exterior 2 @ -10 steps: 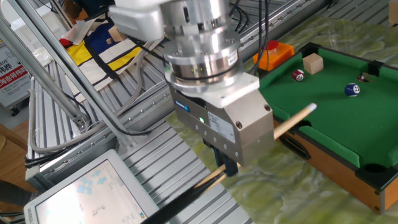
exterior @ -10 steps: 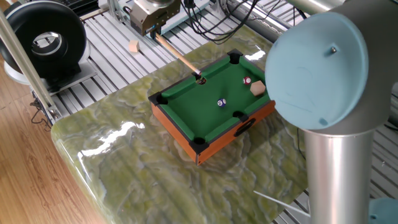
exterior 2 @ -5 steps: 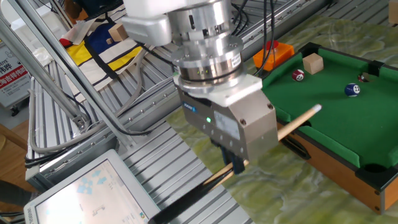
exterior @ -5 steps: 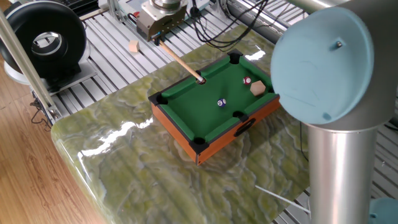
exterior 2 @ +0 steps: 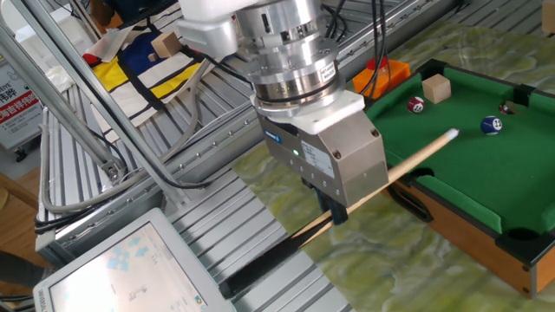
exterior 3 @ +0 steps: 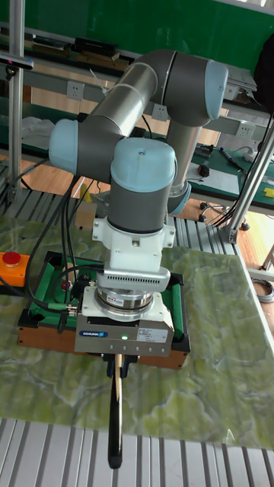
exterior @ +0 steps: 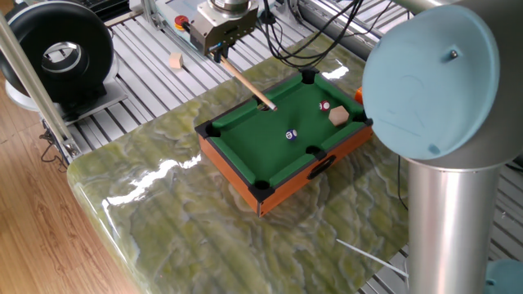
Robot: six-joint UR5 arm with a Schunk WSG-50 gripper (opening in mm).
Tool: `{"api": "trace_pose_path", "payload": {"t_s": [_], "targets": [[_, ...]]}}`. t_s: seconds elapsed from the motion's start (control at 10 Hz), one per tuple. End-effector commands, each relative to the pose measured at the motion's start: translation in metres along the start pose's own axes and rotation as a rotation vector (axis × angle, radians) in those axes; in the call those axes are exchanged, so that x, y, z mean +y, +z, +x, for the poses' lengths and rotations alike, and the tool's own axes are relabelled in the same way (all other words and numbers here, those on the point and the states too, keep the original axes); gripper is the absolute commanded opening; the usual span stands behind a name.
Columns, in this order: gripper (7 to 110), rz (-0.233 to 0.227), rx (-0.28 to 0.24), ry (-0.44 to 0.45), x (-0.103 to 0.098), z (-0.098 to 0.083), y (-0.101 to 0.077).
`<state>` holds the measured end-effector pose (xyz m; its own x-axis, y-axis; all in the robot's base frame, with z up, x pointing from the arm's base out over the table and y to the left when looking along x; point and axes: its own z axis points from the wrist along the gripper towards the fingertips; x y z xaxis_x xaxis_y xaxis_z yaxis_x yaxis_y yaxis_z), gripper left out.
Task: Hit the pool ball
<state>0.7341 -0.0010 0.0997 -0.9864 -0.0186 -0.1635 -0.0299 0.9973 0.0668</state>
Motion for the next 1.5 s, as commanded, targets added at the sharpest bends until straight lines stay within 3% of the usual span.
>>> {"api": "trace_pose_path", "payload": {"t_s": [0.0,0.3,0.7,1.0,1.4], "targets": [[7,-0.011,0.014,0.011,0.001,0.001,-0.003],[7,-0.001,-0.079,-0.065,0.002,-0.023,-0.002],[7,-0.053,-0.103,-0.040,0.023,-0.029,-0.008],[7,-0.066,-0.132,-0.036,0.024,-0.032,-0.014],[7,-0.059,-0.150,-0.052,0.026,-0.035,-0.005]]}}
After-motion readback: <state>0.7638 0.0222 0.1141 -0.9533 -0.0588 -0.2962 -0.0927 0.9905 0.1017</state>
